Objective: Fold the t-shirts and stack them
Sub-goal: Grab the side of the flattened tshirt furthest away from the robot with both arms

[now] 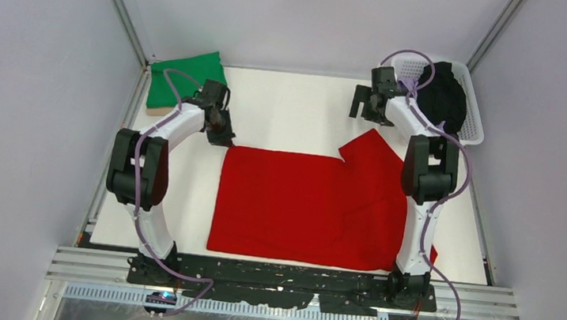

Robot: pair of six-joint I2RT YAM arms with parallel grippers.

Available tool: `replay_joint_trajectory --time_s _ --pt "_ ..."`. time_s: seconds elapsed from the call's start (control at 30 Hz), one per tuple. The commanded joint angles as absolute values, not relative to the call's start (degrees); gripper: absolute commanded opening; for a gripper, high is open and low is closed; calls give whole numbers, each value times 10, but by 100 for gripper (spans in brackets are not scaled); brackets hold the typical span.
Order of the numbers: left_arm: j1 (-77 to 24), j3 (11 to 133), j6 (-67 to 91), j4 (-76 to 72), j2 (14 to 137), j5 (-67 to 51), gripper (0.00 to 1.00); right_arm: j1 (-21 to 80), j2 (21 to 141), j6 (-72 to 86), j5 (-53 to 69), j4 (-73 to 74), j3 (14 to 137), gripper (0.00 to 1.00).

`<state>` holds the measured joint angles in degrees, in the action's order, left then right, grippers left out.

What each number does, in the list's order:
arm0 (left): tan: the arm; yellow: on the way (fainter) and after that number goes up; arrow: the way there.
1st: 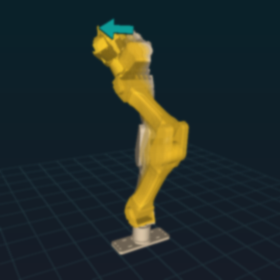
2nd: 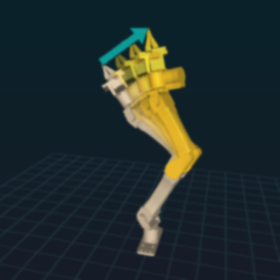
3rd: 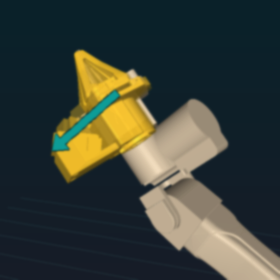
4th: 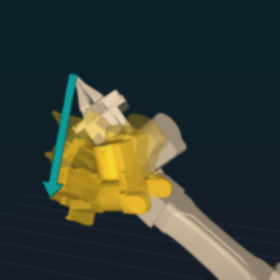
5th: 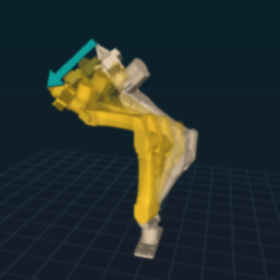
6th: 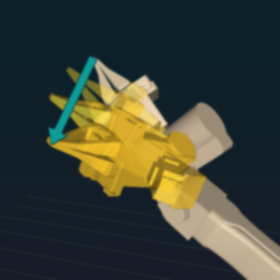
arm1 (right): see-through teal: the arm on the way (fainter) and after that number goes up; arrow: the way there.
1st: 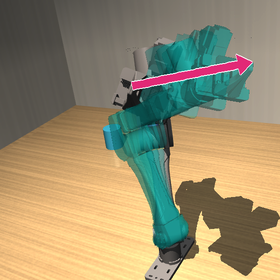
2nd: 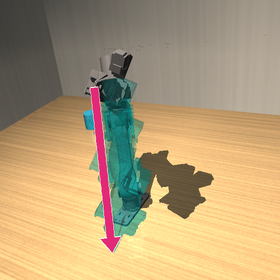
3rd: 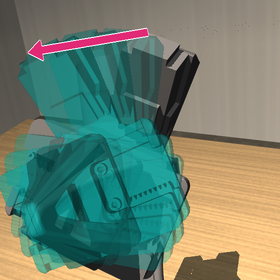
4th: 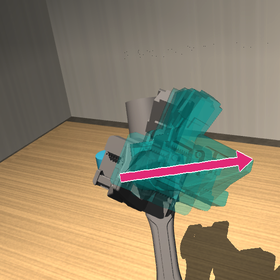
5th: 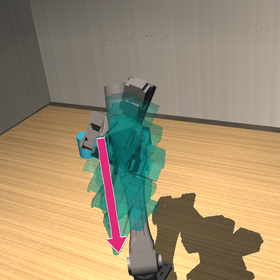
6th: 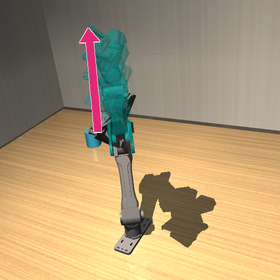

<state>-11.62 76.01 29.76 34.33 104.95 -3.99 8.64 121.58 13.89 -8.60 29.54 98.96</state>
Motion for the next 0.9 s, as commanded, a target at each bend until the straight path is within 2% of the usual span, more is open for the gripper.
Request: replay_joint_trajectory --time_s 0.0,0.23,0.27,0.33,0.57,0.73,0.87 --pt "-116 760 294 327 1035 -52 0 90 1292 120 -117 348 1090 98" --pt "-116 759 296 326 1033 -54 0 89 1342 121 -108 424 1148 82" --pt "-116 759 295 325 1034 -56 0 89 1345 120 -107 428 1150 75" --pt "-116 759 296 325 1034 -58 0 89 1344 120 -106 437 1147 70" --pt "-116 759 295 326 1031 -57 0 88 1311 121 -125 449 1105 67" --pt "-117 759 295 328 1027 -56 0 89 1278 119 -111 427 1059 59" --pt "-116 760 294 328 1025 -56 0 90 1251 107 -98 397 1029 60"
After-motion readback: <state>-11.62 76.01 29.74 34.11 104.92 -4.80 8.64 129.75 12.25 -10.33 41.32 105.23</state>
